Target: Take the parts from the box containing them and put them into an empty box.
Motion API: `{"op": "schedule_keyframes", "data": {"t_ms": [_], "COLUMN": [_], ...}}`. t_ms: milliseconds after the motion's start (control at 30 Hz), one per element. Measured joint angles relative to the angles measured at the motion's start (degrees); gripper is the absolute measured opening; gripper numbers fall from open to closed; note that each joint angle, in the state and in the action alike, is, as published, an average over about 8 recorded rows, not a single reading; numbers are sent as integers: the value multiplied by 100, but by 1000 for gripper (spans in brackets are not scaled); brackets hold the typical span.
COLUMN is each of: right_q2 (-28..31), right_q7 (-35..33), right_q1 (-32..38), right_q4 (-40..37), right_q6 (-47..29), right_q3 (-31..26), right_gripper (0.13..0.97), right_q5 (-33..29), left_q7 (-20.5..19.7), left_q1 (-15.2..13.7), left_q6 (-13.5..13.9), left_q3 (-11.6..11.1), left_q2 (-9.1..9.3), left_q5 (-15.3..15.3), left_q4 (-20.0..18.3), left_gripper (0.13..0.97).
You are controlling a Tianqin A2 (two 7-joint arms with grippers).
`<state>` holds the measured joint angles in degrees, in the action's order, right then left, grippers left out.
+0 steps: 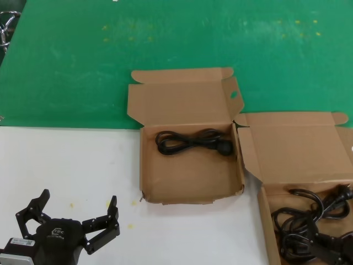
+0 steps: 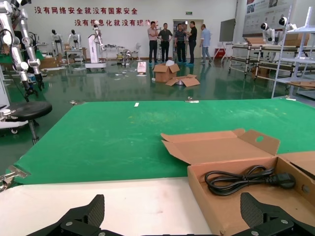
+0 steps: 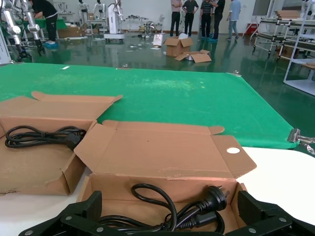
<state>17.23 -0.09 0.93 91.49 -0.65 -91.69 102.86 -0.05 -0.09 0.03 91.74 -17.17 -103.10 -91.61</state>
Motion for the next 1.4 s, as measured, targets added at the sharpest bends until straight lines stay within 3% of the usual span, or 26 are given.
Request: {"op": "schedule_keyframes", "data": {"t_ms": [1400], "right_q2": [0], "right_q7": [0], "right_q1": [0], "right_q4": [0], "right_q6": [0], "right_q3": [0], "right_gripper": [966], "right_q5": [0], "left_q7": [0], "left_q1": [0], "left_q6": [0], "left_q3": [0], "left_q2": [0], "left_q5": [0], "left_q4": [0], "left_gripper": [966]}}
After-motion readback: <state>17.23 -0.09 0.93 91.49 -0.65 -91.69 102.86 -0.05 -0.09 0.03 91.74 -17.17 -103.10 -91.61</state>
